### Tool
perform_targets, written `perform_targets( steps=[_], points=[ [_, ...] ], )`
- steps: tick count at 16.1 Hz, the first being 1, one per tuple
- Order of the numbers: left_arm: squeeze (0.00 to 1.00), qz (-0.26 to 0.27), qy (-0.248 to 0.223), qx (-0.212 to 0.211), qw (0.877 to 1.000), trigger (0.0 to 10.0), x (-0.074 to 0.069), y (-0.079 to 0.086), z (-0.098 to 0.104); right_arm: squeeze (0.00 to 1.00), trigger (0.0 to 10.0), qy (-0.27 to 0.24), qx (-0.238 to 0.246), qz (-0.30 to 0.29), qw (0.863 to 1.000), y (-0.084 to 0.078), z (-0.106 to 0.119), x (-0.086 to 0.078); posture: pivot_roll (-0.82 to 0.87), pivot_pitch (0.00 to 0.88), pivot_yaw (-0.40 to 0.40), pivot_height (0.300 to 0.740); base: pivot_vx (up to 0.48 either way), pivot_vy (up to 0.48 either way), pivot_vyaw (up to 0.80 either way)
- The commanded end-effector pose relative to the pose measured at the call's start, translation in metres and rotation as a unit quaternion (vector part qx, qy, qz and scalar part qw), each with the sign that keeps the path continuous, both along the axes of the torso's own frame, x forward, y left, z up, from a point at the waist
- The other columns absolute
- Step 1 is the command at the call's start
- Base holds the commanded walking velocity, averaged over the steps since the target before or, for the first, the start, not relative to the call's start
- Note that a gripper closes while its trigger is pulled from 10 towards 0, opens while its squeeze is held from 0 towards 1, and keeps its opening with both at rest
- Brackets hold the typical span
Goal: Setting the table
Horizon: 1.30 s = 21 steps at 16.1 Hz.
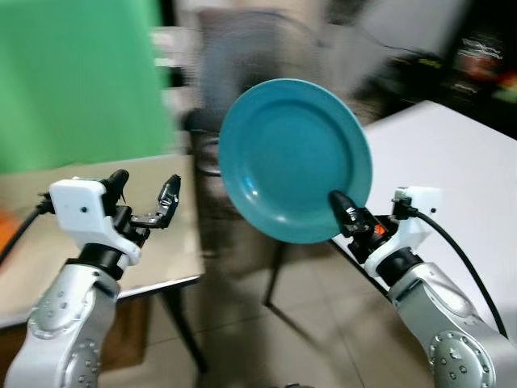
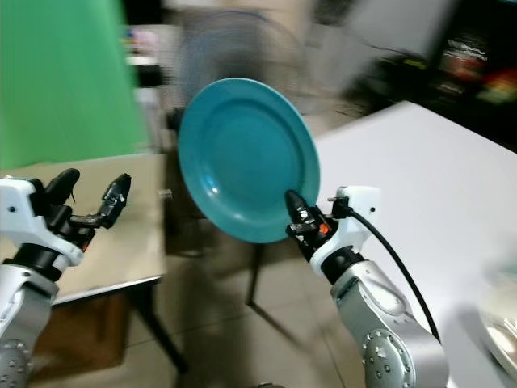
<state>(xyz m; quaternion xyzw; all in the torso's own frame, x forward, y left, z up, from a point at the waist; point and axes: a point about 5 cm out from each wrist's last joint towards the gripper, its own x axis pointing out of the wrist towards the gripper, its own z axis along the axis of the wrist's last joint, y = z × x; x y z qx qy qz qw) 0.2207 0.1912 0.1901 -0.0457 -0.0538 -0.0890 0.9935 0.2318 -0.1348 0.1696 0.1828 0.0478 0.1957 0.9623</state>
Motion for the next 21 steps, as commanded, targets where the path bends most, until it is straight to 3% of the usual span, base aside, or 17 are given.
perform_targets(
  steps=[1,3,4,10,21],
  points=[
    [1.0,-0.02,0.013,0.0,1.0,10.0,0.0,-0.003,-0.001,0.0,10.0,-0.025,0.011,0.012,1.0,0.0,0.007,0.003,-0.04,0.0,-0.003,0.74,0.0,0.0,-0.8],
    [1.0,-0.009,0.021,0.032,0.999,10.0,0.002,-0.003,-0.004,0.0,10.0,-0.025,0.009,0.011,1.0,-0.002,0.008,0.003,-0.05,0.0,-0.002,0.74,0.0,0.0,-0.8],
    [0.0,0.005,0.021,0.075,0.997,10.0,0.004,-0.002,-0.005,0.0,10.0,-0.026,0.01,0.007,1.0,-0.001,0.009,0.002,-0.05,0.0,-0.004,0.74,0.0,0.0,-0.8],
    [0.0,0.029,0.005,0.1,0.995,10.0,0.011,-0.006,0.0,0.0,10.0,-0.03,0.021,0.014,0.999,0.009,0.014,0.003,-0.05,0.0,-0.003,0.74,0.0,0.045,-0.8],
    [0.0,0.036,0.0,0.109,0.993,10.0,0.025,-0.001,0.002,0.0,10.0,-0.03,0.028,0.003,0.999,0.007,0.015,0.005,-0.06,0.0,0.013,0.74,0.0,0.447,-0.8]
  ],
)
